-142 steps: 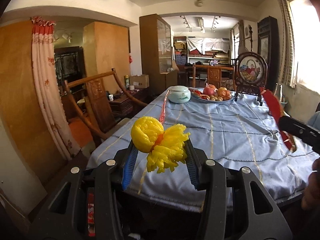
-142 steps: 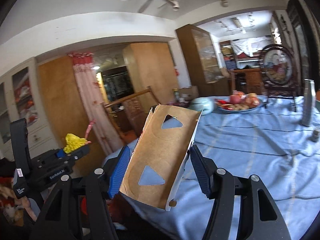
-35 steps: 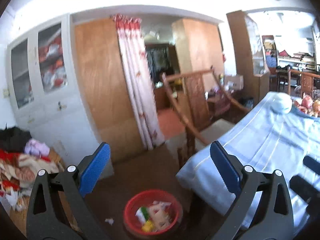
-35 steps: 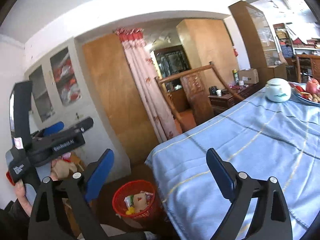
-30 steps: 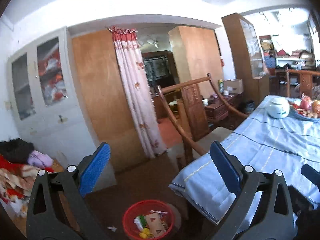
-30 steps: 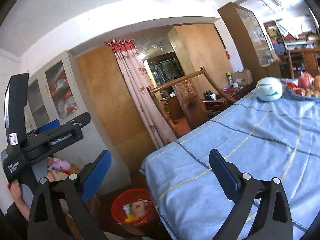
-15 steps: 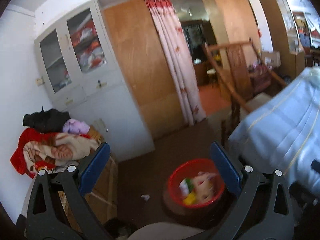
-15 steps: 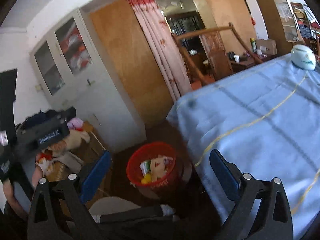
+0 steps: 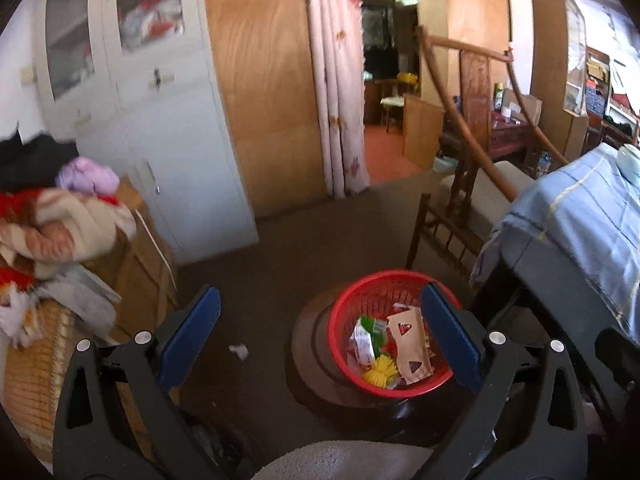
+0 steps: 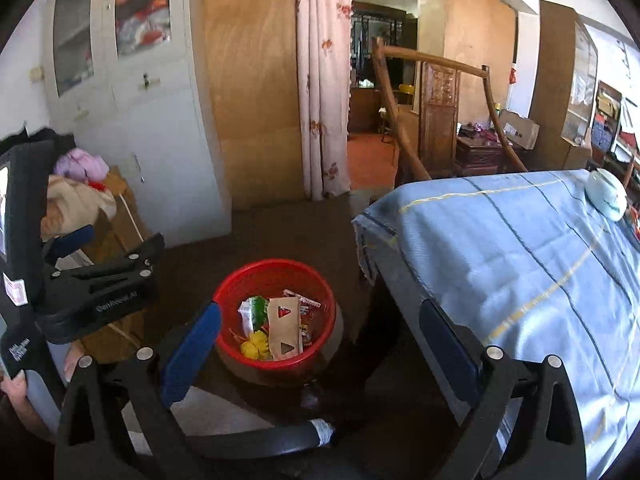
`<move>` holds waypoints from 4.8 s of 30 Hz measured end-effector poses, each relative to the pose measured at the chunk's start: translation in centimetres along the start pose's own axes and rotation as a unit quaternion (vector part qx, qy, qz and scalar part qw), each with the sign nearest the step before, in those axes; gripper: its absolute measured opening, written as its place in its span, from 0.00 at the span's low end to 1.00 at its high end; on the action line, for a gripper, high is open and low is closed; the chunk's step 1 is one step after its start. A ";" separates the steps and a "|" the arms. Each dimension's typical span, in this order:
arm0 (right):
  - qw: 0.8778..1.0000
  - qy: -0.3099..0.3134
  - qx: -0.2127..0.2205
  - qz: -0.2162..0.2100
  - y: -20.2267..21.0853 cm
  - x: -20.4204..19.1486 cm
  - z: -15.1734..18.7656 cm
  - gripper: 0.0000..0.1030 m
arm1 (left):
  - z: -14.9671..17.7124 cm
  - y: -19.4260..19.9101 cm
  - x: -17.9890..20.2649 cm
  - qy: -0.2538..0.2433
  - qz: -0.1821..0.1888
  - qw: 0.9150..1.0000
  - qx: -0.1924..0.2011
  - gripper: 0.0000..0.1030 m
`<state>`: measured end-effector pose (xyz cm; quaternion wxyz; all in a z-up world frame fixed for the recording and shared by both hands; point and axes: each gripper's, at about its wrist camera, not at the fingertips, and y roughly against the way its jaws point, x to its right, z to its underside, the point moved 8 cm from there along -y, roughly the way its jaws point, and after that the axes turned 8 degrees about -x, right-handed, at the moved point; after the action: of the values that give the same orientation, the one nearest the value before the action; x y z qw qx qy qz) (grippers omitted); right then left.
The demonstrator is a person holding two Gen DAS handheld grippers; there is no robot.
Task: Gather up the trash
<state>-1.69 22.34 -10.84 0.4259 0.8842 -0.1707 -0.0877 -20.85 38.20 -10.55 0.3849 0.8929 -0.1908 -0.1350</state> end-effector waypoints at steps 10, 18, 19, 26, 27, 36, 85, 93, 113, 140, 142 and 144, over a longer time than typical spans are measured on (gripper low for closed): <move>0.997 -0.011 -0.078 -0.001 -7.0 0.1 1.2 0.94 | 0.5 -5.0 0.6 -0.022 -0.018 0.998 -0.049 0.94; 0.991 -0.042 -0.124 0.010 -10.3 0.6 2.4 0.94 | 0.8 -7.1 1.9 -0.037 -0.007 0.997 -0.073 0.94; 0.990 -0.051 -0.129 0.010 -10.6 0.8 2.4 0.95 | 1.0 -7.4 1.8 -0.038 -0.010 0.996 -0.077 0.94; 0.985 -0.065 -0.159 0.003 -12.8 0.4 3.1 0.94 | 1.2 -7.5 1.2 -0.020 0.000 0.997 -0.078 0.93; 0.985 -0.063 -0.159 0.005 -12.9 0.3 3.2 0.94 | 1.2 -7.5 1.1 -0.020 -0.001 0.997 -0.078 0.93; 0.989 -0.071 -0.130 0.006 -11.3 0.8 3.3 0.94 | 1.0 -6.2 1.5 -0.015 0.012 0.997 -0.071 0.93; 0.997 -0.002 -0.077 0.032 -7.5 -2.8 5.5 0.95 | 5.7 -3.2 0.0 -0.003 -0.010 0.997 -0.077 0.93; 0.996 -0.011 -0.090 0.021 -8.6 -2.4 5.8 0.95 | 6.7 -5.0 1.3 -0.022 -0.014 0.995 -0.098 0.93; 0.996 -0.009 -0.085 0.020 -8.0 -2.3 5.9 0.95 | 6.9 -4.5 1.7 -0.027 -0.011 0.995 -0.095 0.93; 0.996 -0.012 -0.082 0.022 -7.7 -1.9 5.5 0.95 | 6.7 -4.2 1.4 -0.021 -0.024 0.996 -0.088 0.93; 0.996 -0.011 -0.082 0.021 -7.7 -2.0 5.6 0.95 | 6.7 -4.2 1.4 -0.021 -0.025 0.996 -0.088 0.93; 0.996 -0.011 -0.082 0.022 -7.7 -1.9 5.5 0.95 | 6.7 -4.2 1.3 -0.021 -0.025 0.996 -0.089 0.93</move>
<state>-3.37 23.53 -20.32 0.4964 0.8416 -0.1868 -0.1022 -21.31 36.05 -18.26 0.4548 0.8569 -0.1634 -0.1795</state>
